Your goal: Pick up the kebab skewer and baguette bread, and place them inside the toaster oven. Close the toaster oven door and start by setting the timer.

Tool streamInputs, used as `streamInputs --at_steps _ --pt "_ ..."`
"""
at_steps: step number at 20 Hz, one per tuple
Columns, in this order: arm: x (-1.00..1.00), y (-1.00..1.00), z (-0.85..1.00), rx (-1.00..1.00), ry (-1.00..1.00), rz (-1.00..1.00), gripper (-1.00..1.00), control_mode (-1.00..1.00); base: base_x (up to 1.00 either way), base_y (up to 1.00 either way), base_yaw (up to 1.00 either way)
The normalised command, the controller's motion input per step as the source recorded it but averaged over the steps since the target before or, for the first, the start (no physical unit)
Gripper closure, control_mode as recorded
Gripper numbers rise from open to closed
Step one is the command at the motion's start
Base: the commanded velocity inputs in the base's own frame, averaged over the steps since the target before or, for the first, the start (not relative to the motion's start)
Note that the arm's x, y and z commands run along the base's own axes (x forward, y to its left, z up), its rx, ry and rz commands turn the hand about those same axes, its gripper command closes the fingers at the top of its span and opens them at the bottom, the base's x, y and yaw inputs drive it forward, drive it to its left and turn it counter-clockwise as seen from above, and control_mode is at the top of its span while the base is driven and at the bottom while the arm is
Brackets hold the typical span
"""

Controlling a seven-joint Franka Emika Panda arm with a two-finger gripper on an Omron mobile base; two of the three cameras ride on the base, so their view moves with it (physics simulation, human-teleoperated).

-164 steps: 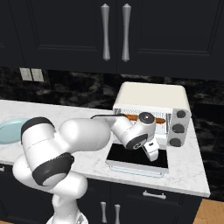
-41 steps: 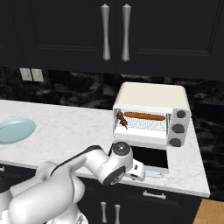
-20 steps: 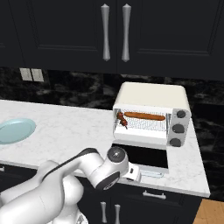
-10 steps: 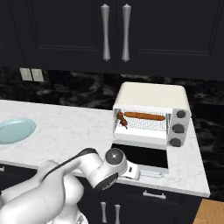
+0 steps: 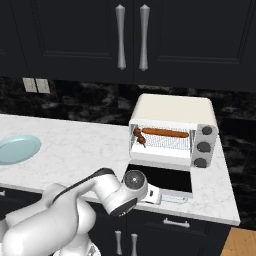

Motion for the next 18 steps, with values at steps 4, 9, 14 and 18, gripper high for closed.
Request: streamInputs --at_steps 4,9,14,18 --pt "0.17 0.00 0.00 0.00 -0.02 0.00 -1.00 -1.00 0.00 0.00 0.00" --pt "0.13 0.00 0.03 0.00 -0.06 0.00 -1.00 -1.00 0.00 0.00 0.00" --pt "0.13 0.00 0.16 0.00 -0.10 0.00 -1.00 -1.00 0.00 0.00 0.00" --pt "0.17 0.00 0.22 0.00 -0.08 -0.01 -1.00 -1.00 0.00 0.00 0.00"
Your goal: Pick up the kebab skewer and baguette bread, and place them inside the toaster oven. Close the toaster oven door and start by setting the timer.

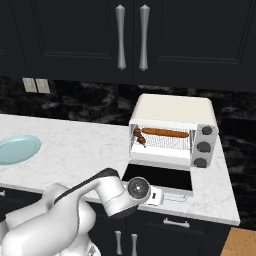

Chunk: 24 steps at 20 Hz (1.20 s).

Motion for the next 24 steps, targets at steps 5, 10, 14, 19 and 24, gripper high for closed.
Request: streamInputs --at_steps 5,10,14,19,24 --pt "0.23 0.00 0.34 0.00 -0.06 -0.02 -1.00 -1.00 0.00 0.00 0.00" --pt "0.26 0.00 0.38 0.00 -0.04 -0.03 -1.00 -1.00 0.00 0.00 0.00" --pt "0.33 0.00 0.32 0.00 -0.04 -0.03 -1.00 -1.00 0.00 0.00 0.00" --pt "0.45 0.00 0.39 0.00 -0.03 -0.03 -1.00 -1.00 0.00 0.00 0.00" --pt "0.54 0.04 0.40 0.00 -0.02 -0.03 -1.00 -1.00 0.00 0.00 0.00"
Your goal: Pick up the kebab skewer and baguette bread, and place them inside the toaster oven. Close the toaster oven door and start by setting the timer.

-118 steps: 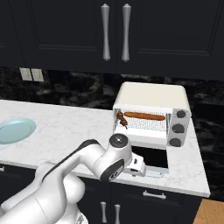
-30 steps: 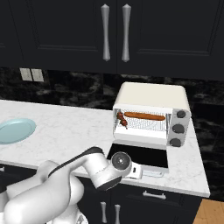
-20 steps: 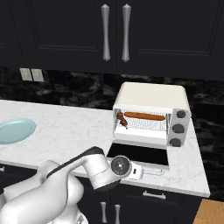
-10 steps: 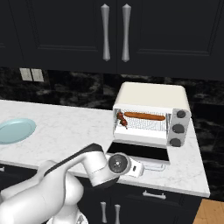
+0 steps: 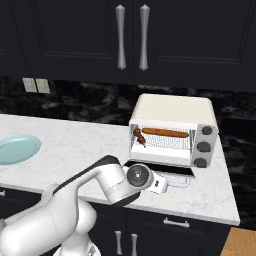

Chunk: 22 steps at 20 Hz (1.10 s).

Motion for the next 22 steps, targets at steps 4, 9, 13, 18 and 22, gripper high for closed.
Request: streamInputs --at_steps 4,9,13,18,22 --pt "0.51 0.12 0.30 0.00 -0.02 -0.03 -1.00 -1.00 0.00 0.00 0.00" --pt "0.42 0.24 0.11 0.00 -0.01 -0.03 -1.00 -1.00 0.00 0.00 0.00" --pt "0.44 0.38 0.05 0.00 -0.03 -0.03 -1.00 -1.00 0.00 0.00 0.00" --pt "0.52 0.43 0.06 0.00 -0.02 -0.03 -1.00 -1.00 0.00 0.00 0.00" --pt "0.52 0.31 0.12 0.00 -0.01 -0.03 -1.00 -1.00 0.00 0.00 0.00"
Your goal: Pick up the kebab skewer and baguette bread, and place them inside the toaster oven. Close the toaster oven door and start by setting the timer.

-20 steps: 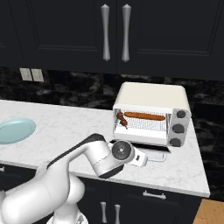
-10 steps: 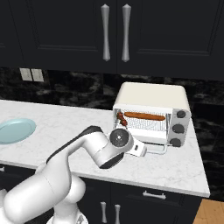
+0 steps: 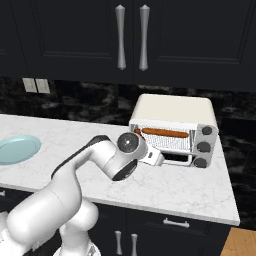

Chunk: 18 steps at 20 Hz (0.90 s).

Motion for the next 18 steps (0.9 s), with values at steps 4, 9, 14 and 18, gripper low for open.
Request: streamInputs --at_steps 4,9,14,18 --pt "0.45 0.27 0.03 0.00 0.00 -0.03 -1.00 -1.00 0.00 0.00 0.00" --pt "0.44 0.28 0.00 0.00 0.00 -0.02 -1.00 -1.00 0.00 0.00 0.00" --pt "0.48 0.25 0.00 0.00 0.00 -0.01 -1.00 -1.00 0.00 0.00 0.00" --pt "0.53 0.22 0.00 0.00 0.00 0.00 -1.00 -1.00 0.00 0.00 0.00"
